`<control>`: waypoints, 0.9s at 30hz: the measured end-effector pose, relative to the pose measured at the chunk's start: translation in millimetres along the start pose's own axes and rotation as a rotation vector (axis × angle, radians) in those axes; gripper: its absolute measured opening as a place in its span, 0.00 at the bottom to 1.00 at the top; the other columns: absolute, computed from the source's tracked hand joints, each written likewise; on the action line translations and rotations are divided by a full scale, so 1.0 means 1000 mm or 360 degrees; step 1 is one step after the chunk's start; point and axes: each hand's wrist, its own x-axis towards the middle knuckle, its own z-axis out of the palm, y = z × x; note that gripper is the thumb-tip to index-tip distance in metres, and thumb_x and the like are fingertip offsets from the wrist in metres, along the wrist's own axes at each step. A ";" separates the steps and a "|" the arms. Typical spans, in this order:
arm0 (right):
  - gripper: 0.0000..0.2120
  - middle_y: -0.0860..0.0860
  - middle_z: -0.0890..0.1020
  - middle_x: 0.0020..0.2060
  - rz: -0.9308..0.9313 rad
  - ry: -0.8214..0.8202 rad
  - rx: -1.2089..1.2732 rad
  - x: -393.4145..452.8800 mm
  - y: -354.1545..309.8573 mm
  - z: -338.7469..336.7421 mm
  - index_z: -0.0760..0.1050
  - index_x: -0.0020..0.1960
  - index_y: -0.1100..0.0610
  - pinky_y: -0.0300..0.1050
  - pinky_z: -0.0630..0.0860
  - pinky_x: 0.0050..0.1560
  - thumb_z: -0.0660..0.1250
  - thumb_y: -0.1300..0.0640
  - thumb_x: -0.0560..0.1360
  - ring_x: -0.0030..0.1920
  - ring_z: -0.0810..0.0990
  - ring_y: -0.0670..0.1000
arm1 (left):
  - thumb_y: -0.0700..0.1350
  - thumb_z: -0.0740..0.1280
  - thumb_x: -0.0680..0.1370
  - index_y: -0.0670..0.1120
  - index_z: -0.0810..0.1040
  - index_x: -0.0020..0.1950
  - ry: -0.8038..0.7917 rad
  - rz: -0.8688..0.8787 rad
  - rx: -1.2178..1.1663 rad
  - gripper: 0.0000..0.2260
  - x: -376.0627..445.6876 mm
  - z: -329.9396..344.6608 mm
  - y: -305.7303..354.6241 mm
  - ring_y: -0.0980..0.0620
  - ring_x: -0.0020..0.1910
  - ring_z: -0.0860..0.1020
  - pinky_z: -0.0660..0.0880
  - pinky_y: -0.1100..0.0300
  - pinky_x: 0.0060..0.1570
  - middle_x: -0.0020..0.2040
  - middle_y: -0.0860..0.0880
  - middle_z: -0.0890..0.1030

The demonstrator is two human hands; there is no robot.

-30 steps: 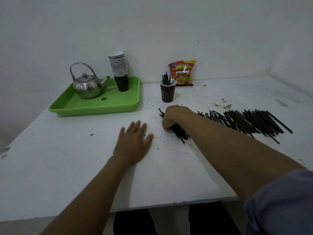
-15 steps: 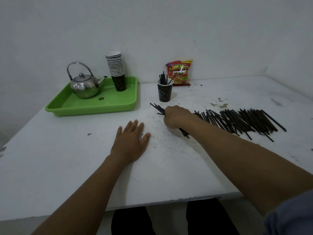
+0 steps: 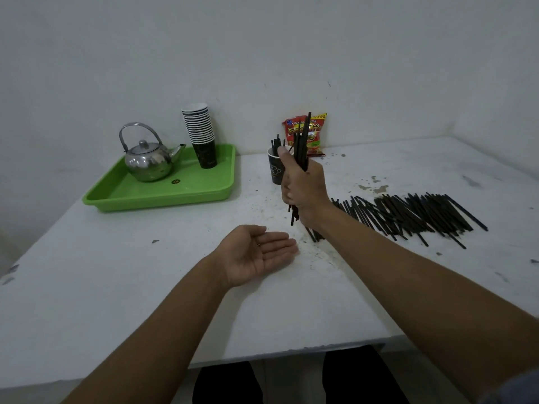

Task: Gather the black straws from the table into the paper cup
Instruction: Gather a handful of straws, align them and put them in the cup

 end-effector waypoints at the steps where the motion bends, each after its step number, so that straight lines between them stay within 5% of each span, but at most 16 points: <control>1: 0.23 0.48 0.62 0.19 0.0003 -0.0031 -0.0006 -0.003 -0.002 0.001 0.64 0.32 0.54 0.37 0.57 0.22 0.68 0.50 0.81 0.18 0.58 0.48 | 0.42 0.53 0.85 0.28 0.74 0.66 -0.0047 -0.0029 -0.0056 0.21 0.000 0.001 0.001 0.31 0.62 0.78 0.80 0.41 0.56 0.63 0.29 0.79; 9: 0.15 0.53 0.68 0.24 -0.0032 -0.0200 -0.0185 -0.018 0.011 -0.001 0.72 0.42 0.62 0.42 0.69 0.25 0.70 0.52 0.80 0.22 0.68 0.52 | 0.39 0.51 0.84 0.25 0.71 0.66 -0.0128 -0.0110 -0.0185 0.21 0.003 0.009 0.001 0.29 0.63 0.76 0.77 0.36 0.53 0.63 0.26 0.77; 14: 0.17 0.51 0.64 0.22 -0.0051 -0.0099 -0.0201 -0.017 0.022 -0.003 0.69 0.39 0.60 0.39 0.62 0.24 0.71 0.53 0.80 0.20 0.63 0.49 | 0.40 0.51 0.84 0.25 0.74 0.63 -0.0131 -0.0153 -0.0186 0.20 0.007 0.005 -0.002 0.29 0.59 0.78 0.78 0.35 0.52 0.62 0.26 0.78; 18: 0.14 0.52 0.65 0.23 -0.0134 -0.0074 -0.0142 -0.012 0.018 -0.001 0.70 0.41 0.60 0.39 0.62 0.23 0.70 0.55 0.80 0.19 0.63 0.48 | 0.40 0.52 0.84 0.26 0.73 0.65 -0.0109 -0.0156 -0.0162 0.20 0.010 0.004 -0.002 0.28 0.59 0.78 0.77 0.37 0.61 0.61 0.27 0.78; 23: 0.07 0.53 0.74 0.24 -0.0147 -0.0157 -0.0230 -0.017 0.023 -0.003 0.76 0.47 0.60 0.45 0.75 0.29 0.73 0.58 0.78 0.24 0.74 0.53 | 0.40 0.51 0.84 0.27 0.72 0.67 -0.0069 -0.0146 -0.0151 0.21 0.012 0.004 -0.001 0.29 0.65 0.76 0.76 0.38 0.63 0.63 0.27 0.77; 27: 0.07 0.56 0.72 0.25 -0.0152 -0.0072 -0.0280 -0.018 0.027 -0.004 0.77 0.46 0.59 0.41 0.69 0.25 0.74 0.59 0.77 0.22 0.69 0.51 | 0.40 0.51 0.84 0.26 0.72 0.67 -0.0035 -0.0135 -0.0133 0.21 0.012 0.003 -0.002 0.30 0.68 0.74 0.70 0.42 0.70 0.65 0.27 0.76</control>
